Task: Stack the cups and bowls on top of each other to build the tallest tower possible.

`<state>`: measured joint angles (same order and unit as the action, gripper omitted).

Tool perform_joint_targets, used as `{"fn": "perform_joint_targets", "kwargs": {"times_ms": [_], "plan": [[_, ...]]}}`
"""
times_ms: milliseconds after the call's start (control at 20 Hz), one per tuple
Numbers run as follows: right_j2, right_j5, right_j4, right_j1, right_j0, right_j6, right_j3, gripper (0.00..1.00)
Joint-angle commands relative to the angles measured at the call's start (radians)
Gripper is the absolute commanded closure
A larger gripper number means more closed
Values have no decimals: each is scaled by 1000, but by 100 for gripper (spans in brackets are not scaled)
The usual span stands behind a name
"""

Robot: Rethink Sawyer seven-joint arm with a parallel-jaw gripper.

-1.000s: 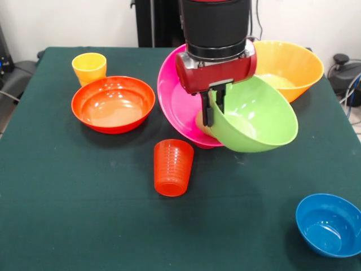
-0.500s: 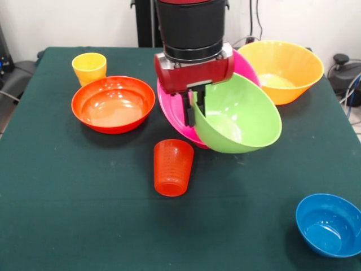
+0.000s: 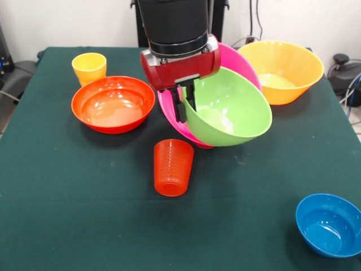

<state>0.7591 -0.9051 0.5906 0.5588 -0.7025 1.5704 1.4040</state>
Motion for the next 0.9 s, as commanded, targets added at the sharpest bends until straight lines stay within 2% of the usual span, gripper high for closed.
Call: {"fn": "perform_joint_targets", "kwargs": {"times_ms": [50, 400, 650, 900], "plan": [[71, 50, 76, -54, -1, -346, 88, 100], [89, 98, 96, -49, -11, -339, 122, 100], [99, 95, 95, -48, -20, -335, 137, 100], [120, 79, 62, -69, -48, -334, 138, 100]]}}
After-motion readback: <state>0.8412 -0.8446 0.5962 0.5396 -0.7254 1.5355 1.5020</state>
